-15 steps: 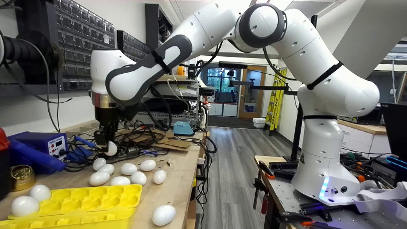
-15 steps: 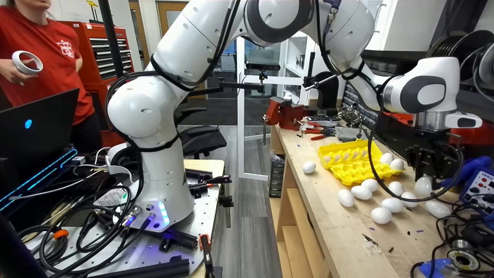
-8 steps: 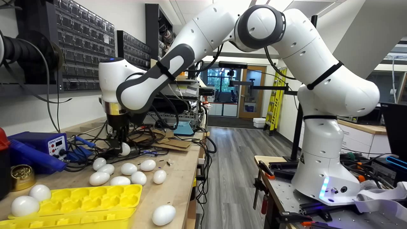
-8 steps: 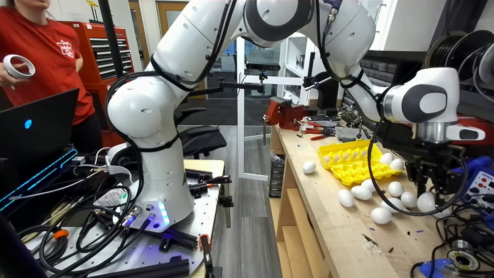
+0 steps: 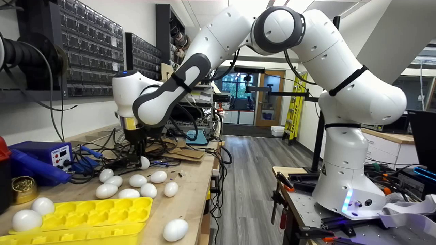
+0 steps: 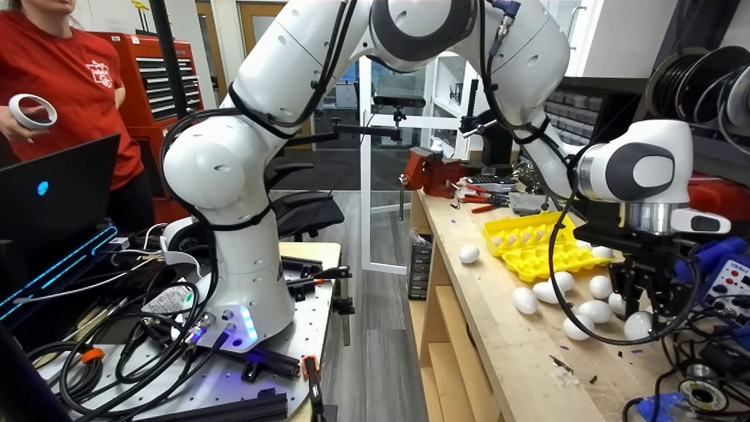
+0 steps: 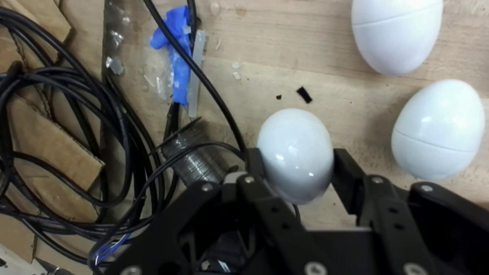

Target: Put the second egg from the second row of the egg tray on the table

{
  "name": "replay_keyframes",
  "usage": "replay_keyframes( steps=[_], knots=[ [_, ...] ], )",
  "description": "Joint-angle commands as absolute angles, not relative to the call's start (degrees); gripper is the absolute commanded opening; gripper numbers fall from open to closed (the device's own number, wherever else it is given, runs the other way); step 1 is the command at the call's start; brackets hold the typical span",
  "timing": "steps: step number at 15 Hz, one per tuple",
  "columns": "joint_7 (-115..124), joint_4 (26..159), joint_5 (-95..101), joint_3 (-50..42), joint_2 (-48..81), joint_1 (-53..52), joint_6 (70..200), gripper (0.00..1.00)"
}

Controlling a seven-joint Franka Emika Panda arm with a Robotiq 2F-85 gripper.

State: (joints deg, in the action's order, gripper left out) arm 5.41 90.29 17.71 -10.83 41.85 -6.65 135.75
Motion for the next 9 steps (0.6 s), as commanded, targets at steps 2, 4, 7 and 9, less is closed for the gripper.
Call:
replay_keyframes(
  steps=[2, 4, 7, 9],
  knots=[
    [8.1, 94.9, 18.6, -10.4, 38.9, -7.0, 135.1, 0.23],
    [8.2, 95.5, 18.3, -9.9, 38.9, -6.9, 135.9, 0.23],
    [8.3, 94.9, 17.7, -9.2, 39.6, -6.6, 136.5, 0.23],
    [8.4, 94.7, 17.5, -8.8, 39.8, -6.6, 136.6, 0.23]
  ],
)
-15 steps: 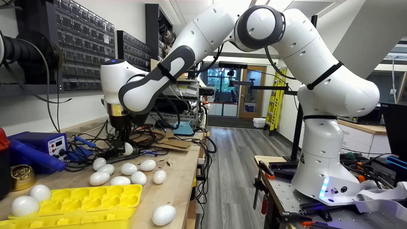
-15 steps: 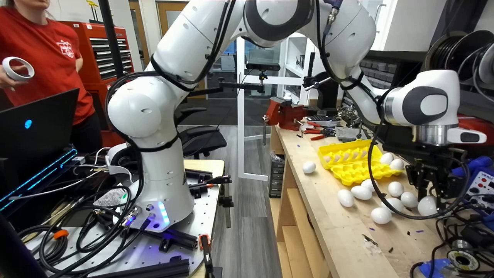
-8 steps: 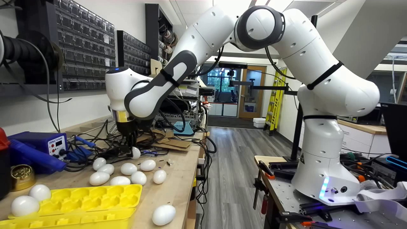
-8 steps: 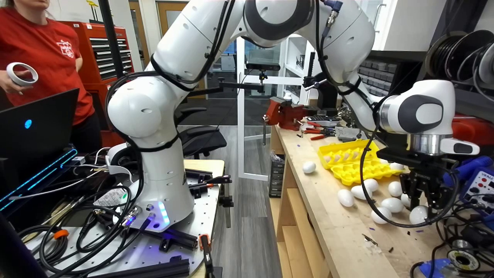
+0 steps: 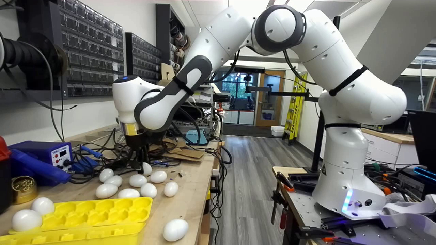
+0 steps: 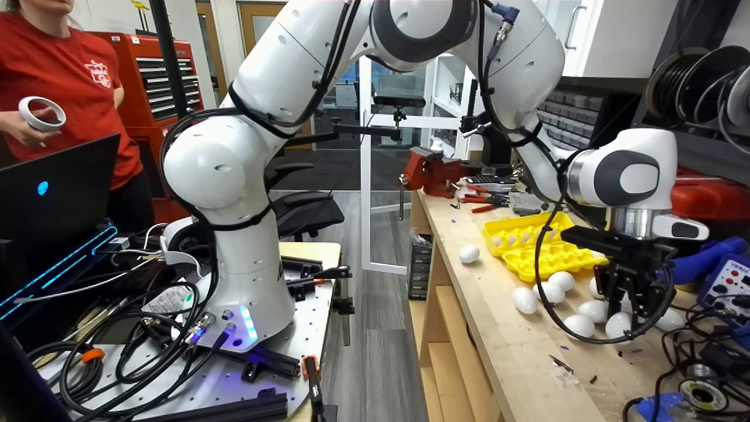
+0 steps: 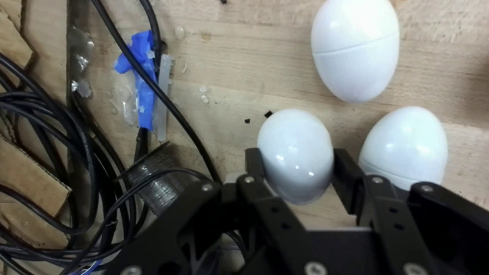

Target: Put the second egg from the second row of the egg tray on the table

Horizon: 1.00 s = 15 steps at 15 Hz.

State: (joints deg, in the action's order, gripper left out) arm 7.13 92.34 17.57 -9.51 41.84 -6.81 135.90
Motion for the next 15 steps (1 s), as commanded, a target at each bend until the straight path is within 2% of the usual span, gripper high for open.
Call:
replay_keyframes(
  steps=[1, 2, 3, 5, 8, 15],
  knots=[
    [8.4, 94.8, 17.4, -8.5, 39.7, -6.6, 136.7, 0.23],
    [8.5, 94.8, 17.4, -8.4, 39.7, -6.7, 136.9, 0.23],
    [8.9, 94.8, 17.6, -8.5, 39.7, -6.9, 136.8, 0.73],
    [9.2, 94.9, 17.7, -8.5, 39.6, -6.9, 136.9, 0.79],
    [9.7, 95.0, 18.2, -8.9, 39.3, -7.0, 137.2, 0.99],
    [9.7, 93.9, 17.9, -9.1, 38.6, -6.7, 137.5, 1.00]
  ],
)
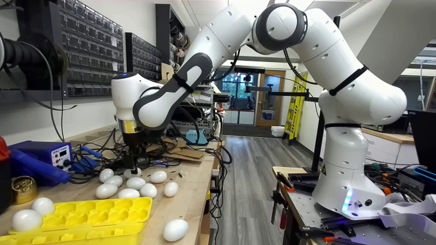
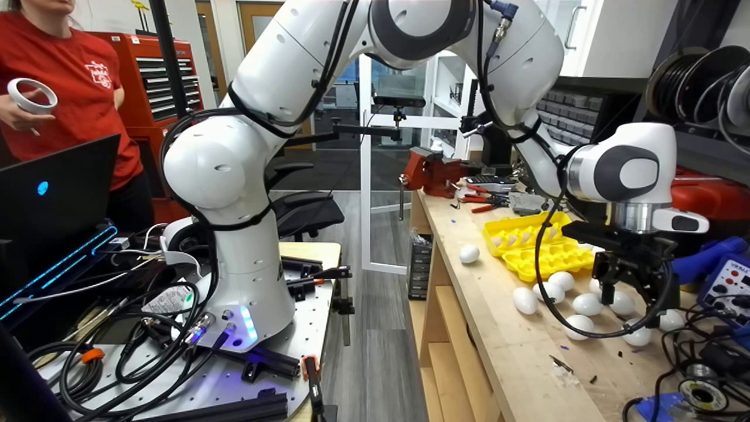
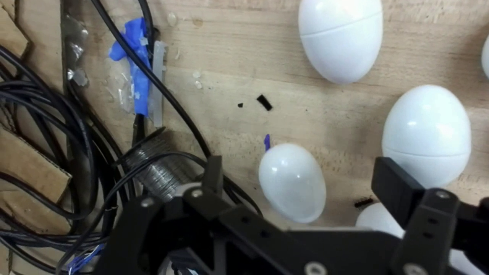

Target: Put the second egg from the second row of the egg tray on the table

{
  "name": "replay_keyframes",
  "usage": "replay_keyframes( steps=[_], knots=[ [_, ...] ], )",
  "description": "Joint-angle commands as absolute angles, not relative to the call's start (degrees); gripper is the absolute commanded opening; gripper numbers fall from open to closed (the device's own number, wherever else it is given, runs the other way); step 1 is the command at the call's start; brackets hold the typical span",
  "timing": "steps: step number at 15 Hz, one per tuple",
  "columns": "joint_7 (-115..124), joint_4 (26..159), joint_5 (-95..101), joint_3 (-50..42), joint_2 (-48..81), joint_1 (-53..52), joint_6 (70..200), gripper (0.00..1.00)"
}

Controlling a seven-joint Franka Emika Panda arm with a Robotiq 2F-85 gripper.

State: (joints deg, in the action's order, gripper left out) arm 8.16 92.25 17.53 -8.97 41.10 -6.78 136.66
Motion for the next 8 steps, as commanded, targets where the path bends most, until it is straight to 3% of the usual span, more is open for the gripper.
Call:
replay_keyframes(
  steps=[1, 8],
  knots=[
    [9.7, 93.7, 17.8, -9.1, 38.4, -6.6, 137.6, 1.00],
    [9.2, 91.3, 17.8, -8.7, 38.5, -6.4, 138.3, 1.00]
  ],
)
